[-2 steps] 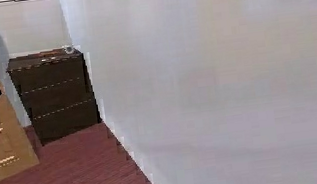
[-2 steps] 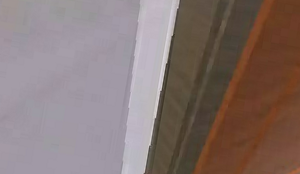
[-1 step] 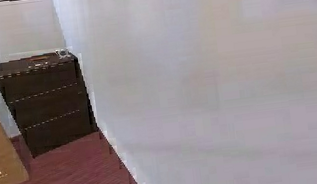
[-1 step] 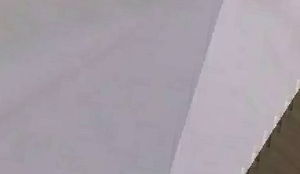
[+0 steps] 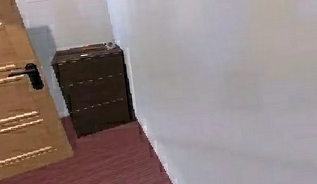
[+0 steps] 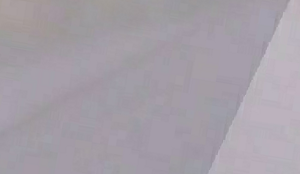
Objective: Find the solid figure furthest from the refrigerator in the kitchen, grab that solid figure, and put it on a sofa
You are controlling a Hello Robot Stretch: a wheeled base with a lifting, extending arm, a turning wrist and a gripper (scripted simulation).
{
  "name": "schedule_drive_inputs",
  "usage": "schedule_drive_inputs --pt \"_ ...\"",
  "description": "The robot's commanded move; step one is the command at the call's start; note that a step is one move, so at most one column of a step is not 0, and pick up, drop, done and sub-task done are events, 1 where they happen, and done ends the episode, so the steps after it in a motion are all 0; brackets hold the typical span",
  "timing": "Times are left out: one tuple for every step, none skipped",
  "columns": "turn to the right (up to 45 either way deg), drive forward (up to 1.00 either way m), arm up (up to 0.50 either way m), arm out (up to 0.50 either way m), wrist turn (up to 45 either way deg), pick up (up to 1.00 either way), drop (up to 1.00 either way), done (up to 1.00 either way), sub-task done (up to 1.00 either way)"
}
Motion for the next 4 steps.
schedule_drive_inputs --pt "0.0 0.45 0.0 0.0 0.0 0.0 0.0 0.0 0.0" --pt "-45.0 0.0 0.0 0.0 0.0 0.0 0.0 0.0 0.0" --pt "-33.0 0.0 0.0 0.0 0.0 0.0 0.0 0.0 0.0" --pt "0.0 0.5 0.0 0.0 0.0 0.0 0.0 0.0 0.0"
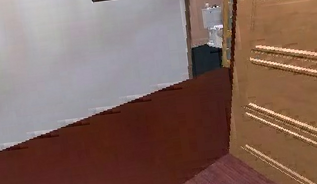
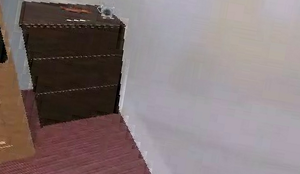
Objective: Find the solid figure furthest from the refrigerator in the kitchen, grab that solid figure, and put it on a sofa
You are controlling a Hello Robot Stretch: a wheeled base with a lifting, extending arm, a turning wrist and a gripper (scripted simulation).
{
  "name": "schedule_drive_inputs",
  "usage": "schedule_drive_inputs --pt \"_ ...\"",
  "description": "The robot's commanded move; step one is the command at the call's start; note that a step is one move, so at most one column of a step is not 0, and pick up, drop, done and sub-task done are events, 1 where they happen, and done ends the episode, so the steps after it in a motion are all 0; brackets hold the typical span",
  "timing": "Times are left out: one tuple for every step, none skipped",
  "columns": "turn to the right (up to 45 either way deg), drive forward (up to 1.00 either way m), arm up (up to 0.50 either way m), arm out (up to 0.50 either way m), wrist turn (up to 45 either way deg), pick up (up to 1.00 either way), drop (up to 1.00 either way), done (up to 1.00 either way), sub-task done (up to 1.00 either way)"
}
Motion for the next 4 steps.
schedule_drive_inputs --pt "-27.0 0.0 0.0 0.0 0.0 0.0 0.0 0.0 0.0" --pt "0.0 0.4 0.0 0.0 0.0 0.0 0.0 0.0 0.0" --pt "0.0 0.85 0.0 0.0 0.0 0.0 0.0 0.0 0.0" --pt "-30.0 0.0 0.0 0.0 0.0 0.0 0.0 0.0 0.0"
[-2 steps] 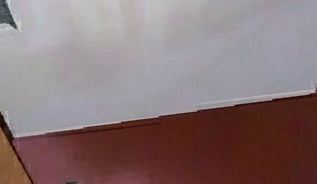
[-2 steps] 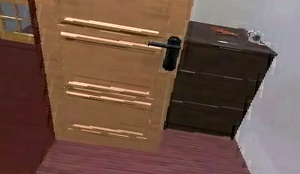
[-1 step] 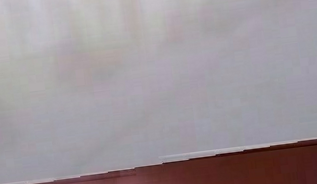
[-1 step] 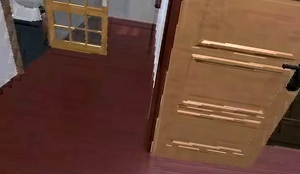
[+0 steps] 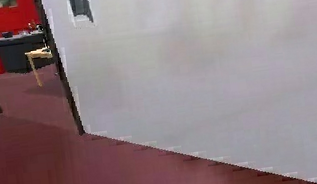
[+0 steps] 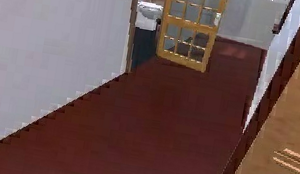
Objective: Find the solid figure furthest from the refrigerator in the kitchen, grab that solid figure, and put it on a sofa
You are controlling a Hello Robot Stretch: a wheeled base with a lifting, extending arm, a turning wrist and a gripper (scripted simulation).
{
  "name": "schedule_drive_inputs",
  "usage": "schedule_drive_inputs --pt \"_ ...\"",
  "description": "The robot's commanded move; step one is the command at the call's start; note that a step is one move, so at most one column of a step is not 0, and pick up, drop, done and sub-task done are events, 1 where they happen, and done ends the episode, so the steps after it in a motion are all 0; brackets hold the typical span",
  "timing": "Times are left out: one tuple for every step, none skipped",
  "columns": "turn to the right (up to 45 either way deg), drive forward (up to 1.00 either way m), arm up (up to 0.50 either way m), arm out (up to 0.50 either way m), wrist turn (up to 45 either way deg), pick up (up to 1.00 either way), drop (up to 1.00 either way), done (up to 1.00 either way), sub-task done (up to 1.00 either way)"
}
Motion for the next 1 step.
schedule_drive_inputs --pt "0.0 1.0 0.0 0.0 0.0 0.0 0.0 0.0 0.0"
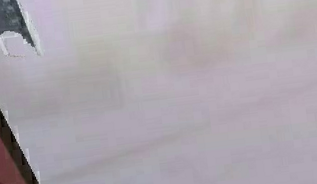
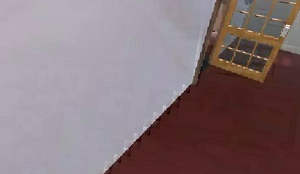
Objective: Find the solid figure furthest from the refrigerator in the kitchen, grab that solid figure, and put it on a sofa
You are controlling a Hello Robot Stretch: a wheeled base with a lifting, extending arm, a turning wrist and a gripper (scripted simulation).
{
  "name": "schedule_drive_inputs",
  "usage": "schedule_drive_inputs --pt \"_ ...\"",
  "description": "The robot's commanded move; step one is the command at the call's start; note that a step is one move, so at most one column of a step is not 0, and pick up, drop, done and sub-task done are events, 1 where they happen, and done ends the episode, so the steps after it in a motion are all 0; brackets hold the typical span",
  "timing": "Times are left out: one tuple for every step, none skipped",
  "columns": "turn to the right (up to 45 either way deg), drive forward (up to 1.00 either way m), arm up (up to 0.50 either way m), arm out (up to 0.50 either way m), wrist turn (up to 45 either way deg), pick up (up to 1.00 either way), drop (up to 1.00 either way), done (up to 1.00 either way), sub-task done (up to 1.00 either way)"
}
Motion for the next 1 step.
schedule_drive_inputs --pt "-21.0 0.0 0.0 0.0 0.0 0.0 0.0 0.0 0.0"
